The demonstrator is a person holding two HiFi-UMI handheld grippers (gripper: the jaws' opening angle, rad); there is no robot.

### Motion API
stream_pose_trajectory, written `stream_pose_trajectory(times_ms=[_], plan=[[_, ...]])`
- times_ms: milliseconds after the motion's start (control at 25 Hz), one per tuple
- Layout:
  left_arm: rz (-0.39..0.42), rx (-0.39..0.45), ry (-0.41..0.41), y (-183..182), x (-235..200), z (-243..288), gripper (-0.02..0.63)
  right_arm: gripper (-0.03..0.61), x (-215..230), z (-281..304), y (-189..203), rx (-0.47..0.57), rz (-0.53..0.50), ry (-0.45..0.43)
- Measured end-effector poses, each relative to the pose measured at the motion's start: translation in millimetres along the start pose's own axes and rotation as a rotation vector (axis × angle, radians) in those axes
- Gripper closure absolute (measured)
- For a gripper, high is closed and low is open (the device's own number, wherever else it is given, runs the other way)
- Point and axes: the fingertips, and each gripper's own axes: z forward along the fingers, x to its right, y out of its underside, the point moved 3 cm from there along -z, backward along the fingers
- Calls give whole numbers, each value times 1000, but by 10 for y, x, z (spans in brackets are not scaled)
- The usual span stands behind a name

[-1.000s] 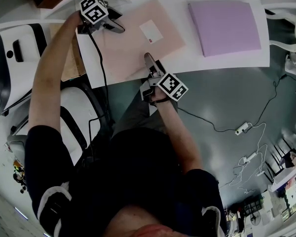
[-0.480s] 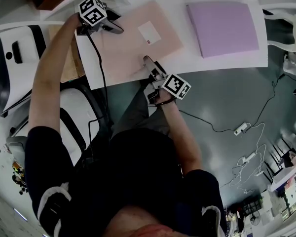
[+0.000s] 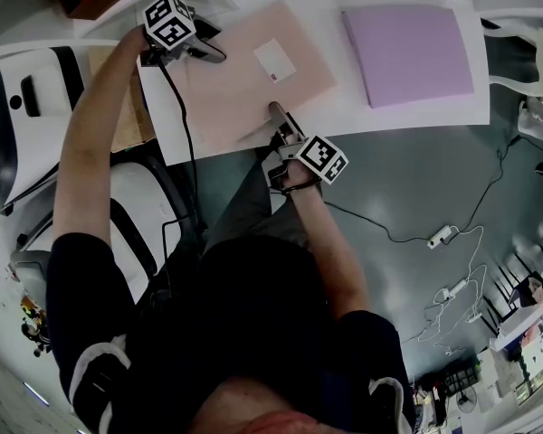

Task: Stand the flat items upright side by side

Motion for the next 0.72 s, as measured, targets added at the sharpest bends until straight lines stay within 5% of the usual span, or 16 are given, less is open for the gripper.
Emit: stream_pose_trajectory(times_ms=[200, 720], plan=[[20, 16, 0, -7, 9, -12, 279, 410, -27, -41, -53, -15, 5, -57], [74, 289, -96, -165, 195, -342, 258, 416, -465, -239, -314, 7, -277, -57]])
